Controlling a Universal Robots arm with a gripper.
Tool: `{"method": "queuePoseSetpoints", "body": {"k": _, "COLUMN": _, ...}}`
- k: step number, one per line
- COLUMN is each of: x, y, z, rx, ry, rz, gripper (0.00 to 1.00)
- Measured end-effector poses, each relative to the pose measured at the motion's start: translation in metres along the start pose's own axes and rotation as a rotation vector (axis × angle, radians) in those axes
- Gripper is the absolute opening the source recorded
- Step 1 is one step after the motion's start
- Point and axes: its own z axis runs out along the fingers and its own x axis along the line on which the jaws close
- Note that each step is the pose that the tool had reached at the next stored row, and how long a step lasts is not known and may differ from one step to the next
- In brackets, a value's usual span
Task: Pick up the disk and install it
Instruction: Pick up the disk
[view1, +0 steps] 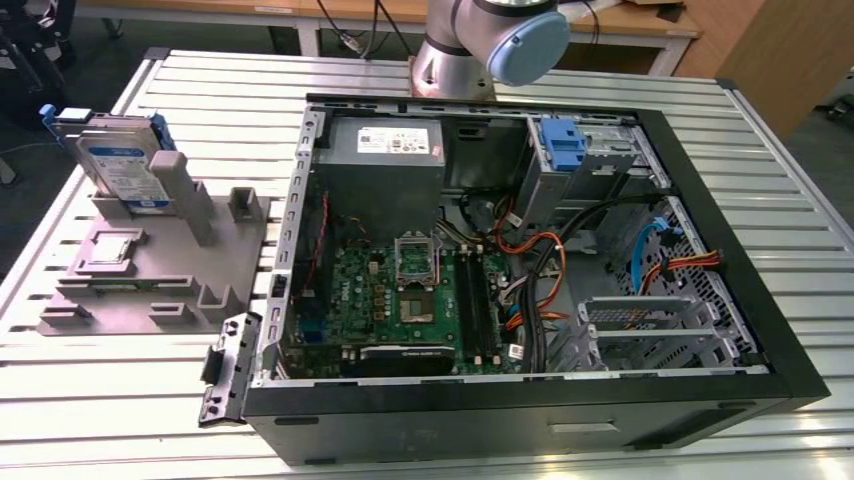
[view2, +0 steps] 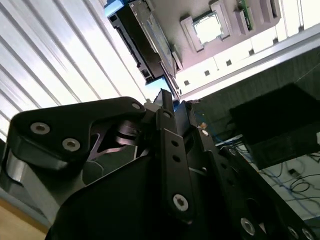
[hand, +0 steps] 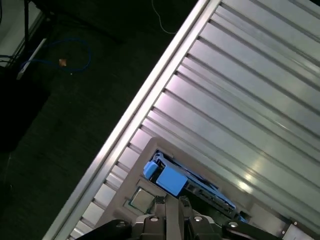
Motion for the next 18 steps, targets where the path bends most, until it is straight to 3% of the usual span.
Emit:
{"method": "queuePoseSetpoints", "body": {"k": 8, "x": 0.0, "y": 0.0, "z": 0.001, "rx": 0.0007, "ry": 0.0059, "rz": -0.144, "gripper": 0.25}}
{"method": "queuePoseSetpoints", "body": {"k": 11, "x": 0.0, "y": 0.0, "z": 0.0014, "rx": 0.001, "ry": 0.008, "rz": -0.197, "gripper": 0.31}}
{"method": "queuePoseSetpoints", "body": {"k": 12, "x": 0.0, "y": -0.0001, "z": 0.0015, "rx": 0.0011, "ry": 0.0086, "rz": -0.215, "gripper": 0.38}}
{"method": "queuePoseSetpoints", "body": {"k": 18, "x": 0.0, "y": -0.0001, "z": 0.0026, "rx": 0.0017, "ry": 0.013, "rz": -0.323, "gripper": 0.38}}
